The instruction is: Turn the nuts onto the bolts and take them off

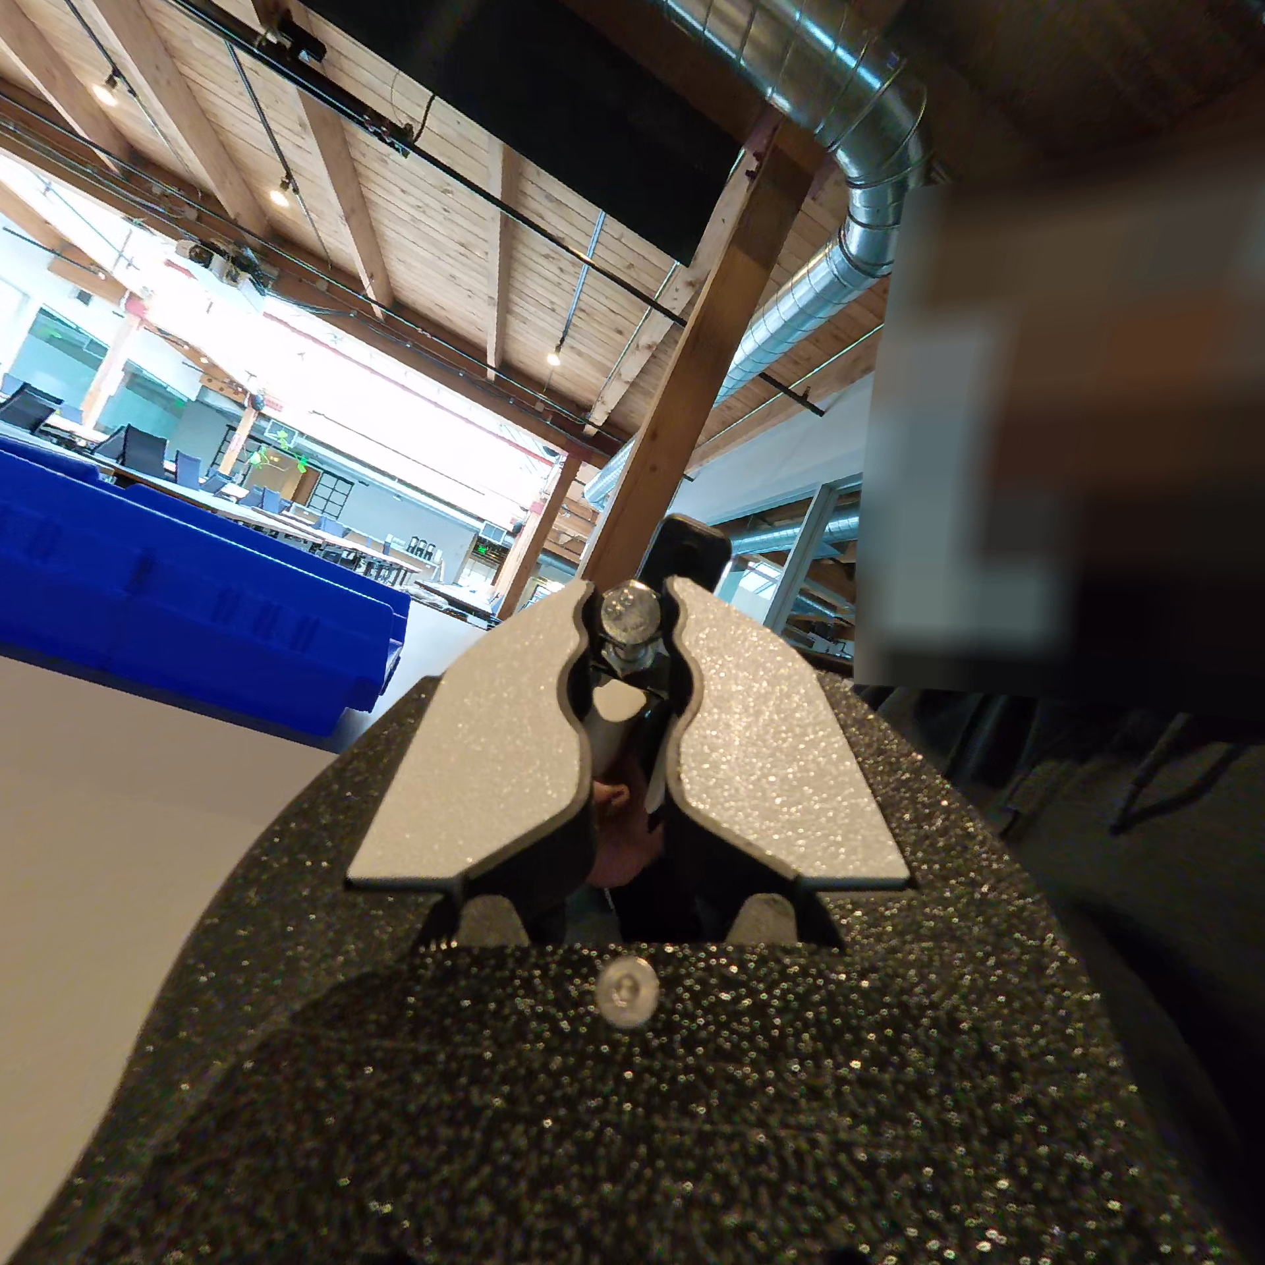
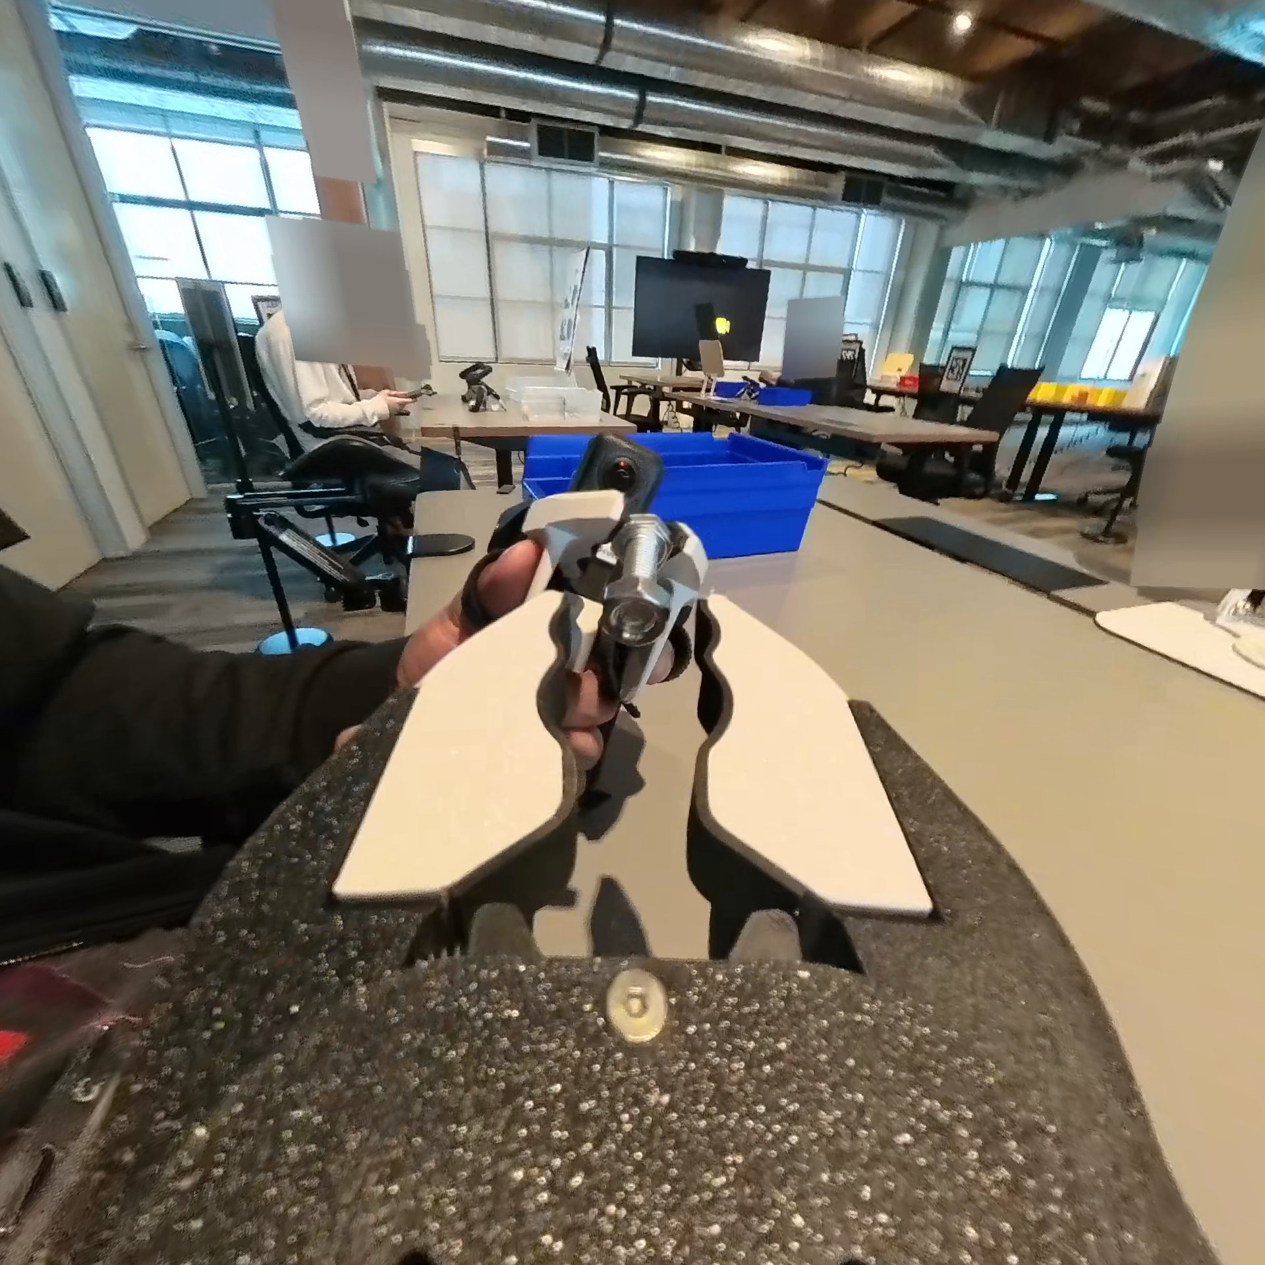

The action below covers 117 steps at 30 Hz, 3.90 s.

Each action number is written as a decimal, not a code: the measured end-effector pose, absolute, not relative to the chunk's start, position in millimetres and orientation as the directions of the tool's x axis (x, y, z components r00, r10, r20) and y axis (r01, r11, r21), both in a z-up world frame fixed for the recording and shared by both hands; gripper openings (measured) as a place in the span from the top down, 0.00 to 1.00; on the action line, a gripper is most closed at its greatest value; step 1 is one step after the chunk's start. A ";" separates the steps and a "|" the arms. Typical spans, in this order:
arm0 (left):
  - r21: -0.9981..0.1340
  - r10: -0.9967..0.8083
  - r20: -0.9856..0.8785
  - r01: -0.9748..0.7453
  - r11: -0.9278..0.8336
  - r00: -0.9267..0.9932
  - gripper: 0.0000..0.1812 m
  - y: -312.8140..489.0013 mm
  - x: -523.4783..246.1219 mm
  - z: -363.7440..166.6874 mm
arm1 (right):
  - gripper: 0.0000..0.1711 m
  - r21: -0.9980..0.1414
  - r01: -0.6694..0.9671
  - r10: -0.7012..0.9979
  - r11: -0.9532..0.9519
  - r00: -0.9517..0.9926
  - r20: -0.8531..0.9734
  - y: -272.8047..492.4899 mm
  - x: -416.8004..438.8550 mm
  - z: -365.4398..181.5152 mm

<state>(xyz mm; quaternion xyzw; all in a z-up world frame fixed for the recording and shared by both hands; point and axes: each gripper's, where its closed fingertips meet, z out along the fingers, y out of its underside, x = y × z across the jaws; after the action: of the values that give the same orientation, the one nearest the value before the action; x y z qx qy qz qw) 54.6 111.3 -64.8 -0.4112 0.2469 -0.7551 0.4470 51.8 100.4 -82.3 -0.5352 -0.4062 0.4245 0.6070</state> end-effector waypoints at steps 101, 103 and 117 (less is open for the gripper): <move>-0.805 -0.920 0.359 0.447 -0.391 -0.158 0.91 109.7 60.9 -69.4 | 0.89 -0.913 -0.253 0.941 -0.321 0.023 -0.337 103.4 65.8 -84.3; -0.802 -0.916 0.366 0.444 -0.400 -0.165 0.91 109.8 61.2 -69.9 | 0.90 -0.961 -0.219 0.973 -0.172 0.113 -0.200 103.6 66.0 -85.1; -0.783 -0.892 0.379 0.429 -0.450 -0.245 0.91 105.3 60.9 -68.2 | 0.90 -0.753 0.213 0.625 0.623 0.443 0.642 97.2 65.7 -83.3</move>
<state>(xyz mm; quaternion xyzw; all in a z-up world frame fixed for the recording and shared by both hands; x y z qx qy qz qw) 60.9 105.3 -68.2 -0.4219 0.2749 -0.7397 0.4464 65.7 97.2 -83.3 -0.4114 -0.5091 0.1388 0.7432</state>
